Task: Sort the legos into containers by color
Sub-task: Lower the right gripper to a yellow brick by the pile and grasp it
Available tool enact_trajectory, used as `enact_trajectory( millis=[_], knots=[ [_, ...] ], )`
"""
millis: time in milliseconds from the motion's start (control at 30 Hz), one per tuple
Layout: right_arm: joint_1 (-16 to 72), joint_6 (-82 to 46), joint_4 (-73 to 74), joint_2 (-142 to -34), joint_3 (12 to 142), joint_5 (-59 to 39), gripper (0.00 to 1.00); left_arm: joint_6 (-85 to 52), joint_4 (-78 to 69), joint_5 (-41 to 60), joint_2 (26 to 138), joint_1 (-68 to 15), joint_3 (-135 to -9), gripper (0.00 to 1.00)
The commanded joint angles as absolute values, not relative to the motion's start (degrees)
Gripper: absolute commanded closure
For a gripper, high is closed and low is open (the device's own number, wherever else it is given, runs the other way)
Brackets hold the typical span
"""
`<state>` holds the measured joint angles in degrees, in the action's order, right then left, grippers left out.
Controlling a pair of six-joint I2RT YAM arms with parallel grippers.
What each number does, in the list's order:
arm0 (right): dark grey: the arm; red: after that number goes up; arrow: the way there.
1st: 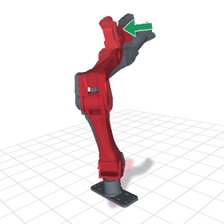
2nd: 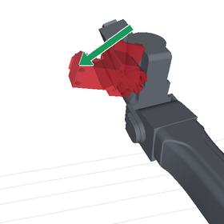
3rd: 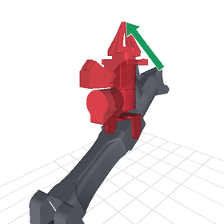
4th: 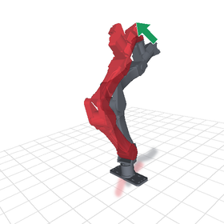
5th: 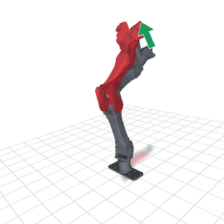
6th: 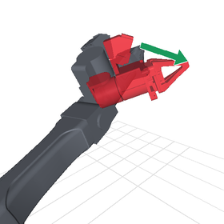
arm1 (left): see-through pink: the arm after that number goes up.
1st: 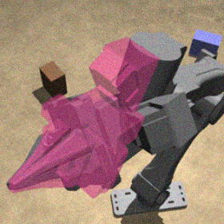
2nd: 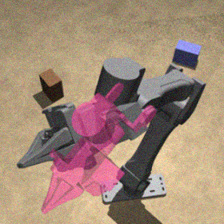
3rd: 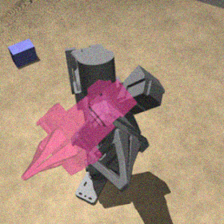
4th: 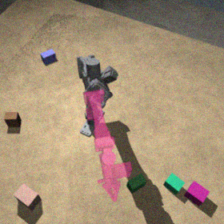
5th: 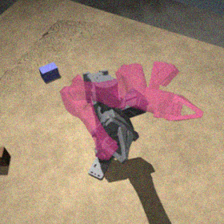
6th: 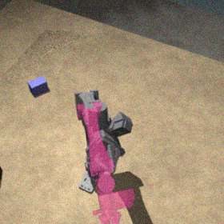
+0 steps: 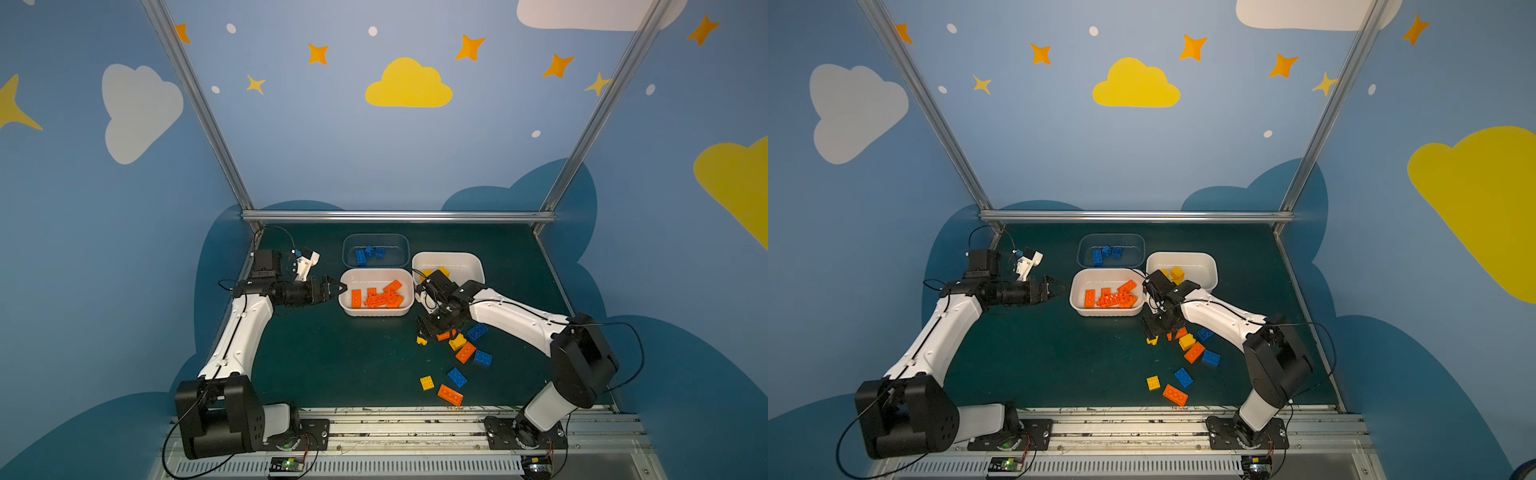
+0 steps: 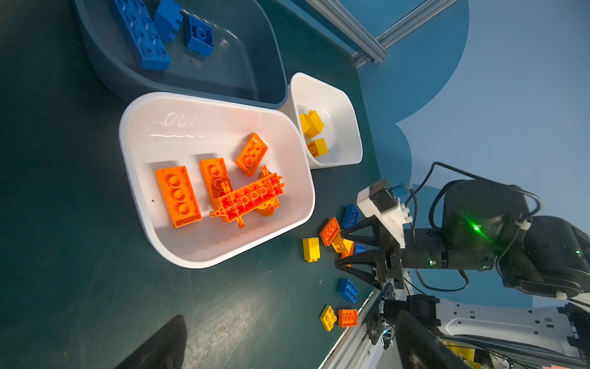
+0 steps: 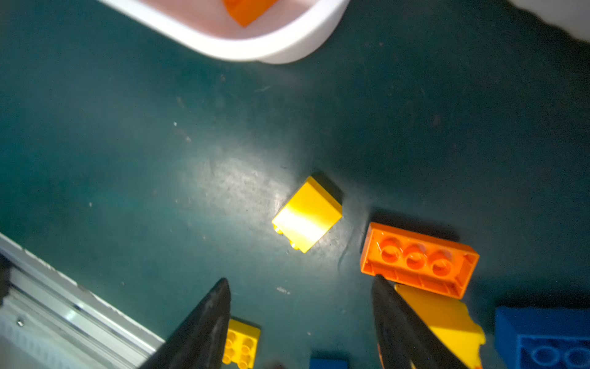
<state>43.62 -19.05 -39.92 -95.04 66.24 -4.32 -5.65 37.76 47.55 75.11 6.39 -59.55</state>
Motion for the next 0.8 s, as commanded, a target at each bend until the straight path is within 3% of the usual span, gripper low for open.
enact_trajectory(
  millis=[0,333,767],
  knots=[
    [44.7,-33.2,-37.2,-97.3,67.0,-1.5,0.32,-6.4,36.6,48.3,74.1,6.7,-57.9,0.0],
    [46.3,-47.5,-38.2,-101.1,66.4,0.7,0.34,-6.3,36.1,48.6,73.7,6.7,-57.4,0.0],
    [48.1,-49.7,-42.9,-108.2,71.8,7.0,0.5,-6.6,35.0,49.7,72.2,6.5,-55.3,0.0]
  ],
)
